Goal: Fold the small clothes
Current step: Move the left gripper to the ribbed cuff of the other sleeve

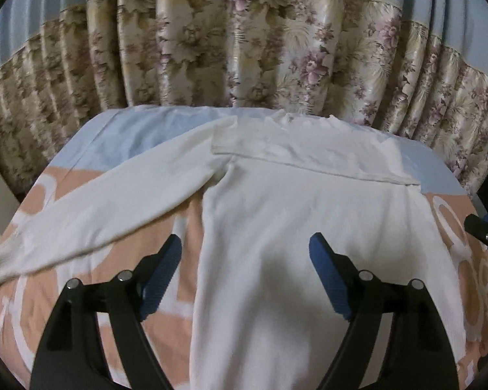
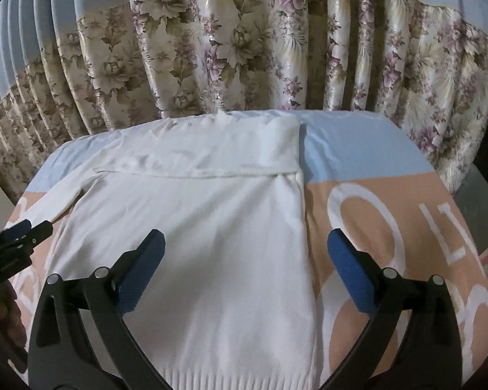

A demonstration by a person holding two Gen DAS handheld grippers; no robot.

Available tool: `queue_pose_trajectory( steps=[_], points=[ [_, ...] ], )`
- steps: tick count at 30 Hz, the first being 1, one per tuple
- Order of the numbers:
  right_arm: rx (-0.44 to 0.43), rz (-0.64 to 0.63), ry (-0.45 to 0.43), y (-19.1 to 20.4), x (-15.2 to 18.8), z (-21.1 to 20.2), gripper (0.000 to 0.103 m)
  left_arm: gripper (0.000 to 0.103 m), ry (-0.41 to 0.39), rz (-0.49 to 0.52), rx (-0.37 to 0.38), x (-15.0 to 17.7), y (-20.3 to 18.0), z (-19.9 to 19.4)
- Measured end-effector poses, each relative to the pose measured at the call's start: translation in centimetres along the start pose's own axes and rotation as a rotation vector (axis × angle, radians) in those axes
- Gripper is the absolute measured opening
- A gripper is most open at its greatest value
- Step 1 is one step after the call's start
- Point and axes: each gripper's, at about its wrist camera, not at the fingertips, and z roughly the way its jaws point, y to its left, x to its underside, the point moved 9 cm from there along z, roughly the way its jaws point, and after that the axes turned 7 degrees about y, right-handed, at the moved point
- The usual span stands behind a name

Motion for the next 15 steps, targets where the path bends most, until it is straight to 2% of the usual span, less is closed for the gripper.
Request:
queue_pose_trajectory(
  steps=[7,15],
  points=[
    [-0.027,0.000,0.011,1.1,2.6,-1.5,0.100,0.081,0.013,0.013,-0.005,2.8,1.0,-1.4],
    [-0.045,-0.005,0.019,2.5,4.7,-2.4,0.100,0.081,0.016,-0.023,-0.034,4.1,4.9,-2.1]
  ],
)
